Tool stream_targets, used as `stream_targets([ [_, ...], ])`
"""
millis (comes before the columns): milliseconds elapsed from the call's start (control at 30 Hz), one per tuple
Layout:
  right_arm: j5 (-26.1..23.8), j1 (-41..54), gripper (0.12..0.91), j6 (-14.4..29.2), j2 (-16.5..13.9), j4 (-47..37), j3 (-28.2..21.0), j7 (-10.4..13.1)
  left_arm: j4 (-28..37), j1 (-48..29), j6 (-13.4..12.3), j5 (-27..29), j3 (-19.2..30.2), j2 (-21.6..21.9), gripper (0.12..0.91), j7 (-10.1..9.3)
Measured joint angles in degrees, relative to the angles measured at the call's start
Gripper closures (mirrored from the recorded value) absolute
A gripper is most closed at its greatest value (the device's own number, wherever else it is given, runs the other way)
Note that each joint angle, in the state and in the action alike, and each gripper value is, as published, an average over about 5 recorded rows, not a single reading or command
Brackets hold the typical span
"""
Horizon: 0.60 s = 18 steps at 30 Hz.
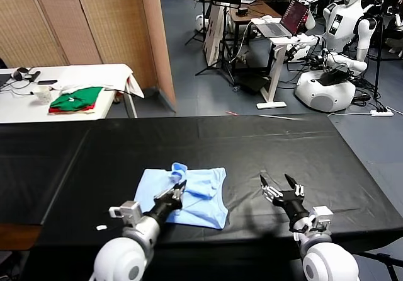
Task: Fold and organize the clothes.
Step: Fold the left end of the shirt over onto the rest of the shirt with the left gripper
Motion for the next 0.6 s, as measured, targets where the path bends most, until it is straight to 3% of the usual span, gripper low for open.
stream_targets([
  [600,-0.81,-0.02,0.118,0.0,0.76,-0.34,-0.42,-0.03,4.42,-3.27,-0.88,2.46,4.5,-4.5,0.84,0.24],
])
